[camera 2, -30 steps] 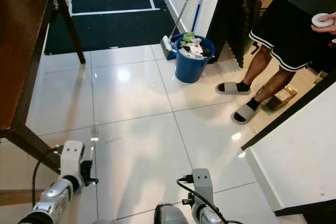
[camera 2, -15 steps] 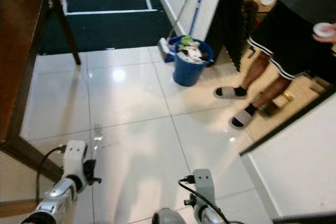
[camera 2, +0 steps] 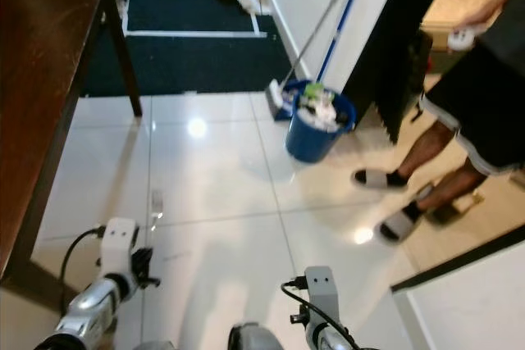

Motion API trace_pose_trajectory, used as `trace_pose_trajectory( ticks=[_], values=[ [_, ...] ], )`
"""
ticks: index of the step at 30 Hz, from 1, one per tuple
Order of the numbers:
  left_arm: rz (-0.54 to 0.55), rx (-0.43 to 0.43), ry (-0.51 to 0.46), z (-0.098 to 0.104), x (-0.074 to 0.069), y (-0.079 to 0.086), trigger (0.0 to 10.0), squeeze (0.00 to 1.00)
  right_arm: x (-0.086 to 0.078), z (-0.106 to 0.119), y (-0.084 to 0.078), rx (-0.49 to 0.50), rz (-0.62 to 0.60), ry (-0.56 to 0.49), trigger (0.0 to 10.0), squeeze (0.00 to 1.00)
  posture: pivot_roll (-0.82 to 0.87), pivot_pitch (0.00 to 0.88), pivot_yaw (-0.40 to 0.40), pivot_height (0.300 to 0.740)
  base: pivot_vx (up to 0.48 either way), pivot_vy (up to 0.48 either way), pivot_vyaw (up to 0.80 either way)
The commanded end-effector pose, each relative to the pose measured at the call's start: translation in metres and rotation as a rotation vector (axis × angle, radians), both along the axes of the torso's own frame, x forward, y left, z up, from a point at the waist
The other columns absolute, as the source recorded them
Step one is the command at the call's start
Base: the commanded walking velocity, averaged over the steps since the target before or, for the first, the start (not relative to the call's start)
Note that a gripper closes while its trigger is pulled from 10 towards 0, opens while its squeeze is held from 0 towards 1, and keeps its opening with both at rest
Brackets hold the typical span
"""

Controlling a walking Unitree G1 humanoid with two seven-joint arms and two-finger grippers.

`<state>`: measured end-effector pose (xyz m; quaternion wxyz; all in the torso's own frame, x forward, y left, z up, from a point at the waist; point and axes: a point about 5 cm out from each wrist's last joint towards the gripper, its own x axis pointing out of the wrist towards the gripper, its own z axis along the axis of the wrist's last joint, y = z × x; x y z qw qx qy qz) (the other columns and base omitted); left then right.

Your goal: Setting the table

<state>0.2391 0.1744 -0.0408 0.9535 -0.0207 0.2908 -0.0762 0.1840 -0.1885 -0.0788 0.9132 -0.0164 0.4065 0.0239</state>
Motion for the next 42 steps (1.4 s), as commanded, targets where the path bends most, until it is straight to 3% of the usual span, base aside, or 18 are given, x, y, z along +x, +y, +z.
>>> trace_pose_trajectory(
  ticks=[1,8,20,42],
  values=[
    [-0.01,-0.006,-0.002,0.0,0.001,-0.003,10.0,0.0,-0.009,-0.004,-0.003,-0.001,-0.009,0.031,10.0,0.0,0.07,0.056,-0.001,0.74,0.341,0.0,0.0],
    [-0.016,-0.003,0.003,0.0,0.0,-0.003,10.0,0.0,-0.012,-0.005,-0.002,0.01,-0.012,0.034,10.0,0.0,0.07,0.059,0.0,0.74,0.345,0.0,0.0],
    [-0.024,-0.006,0.002,0.0,0.001,-0.005,10.0,0.0,-0.019,-0.009,-0.005,0.037,-0.068,0.06,10.0,0.0,0.07,0.064,0.005,0.74,0.344,0.0,-0.78],
    [-0.021,-0.008,0.0,0.001,0.002,-0.005,10.0,0.0,-0.019,-0.008,-0.006,0.023,-0.039,0.058,10.0,0.0,0.06,0.065,-0.001,0.74,0.333,0.0,0.0]
  ],
)
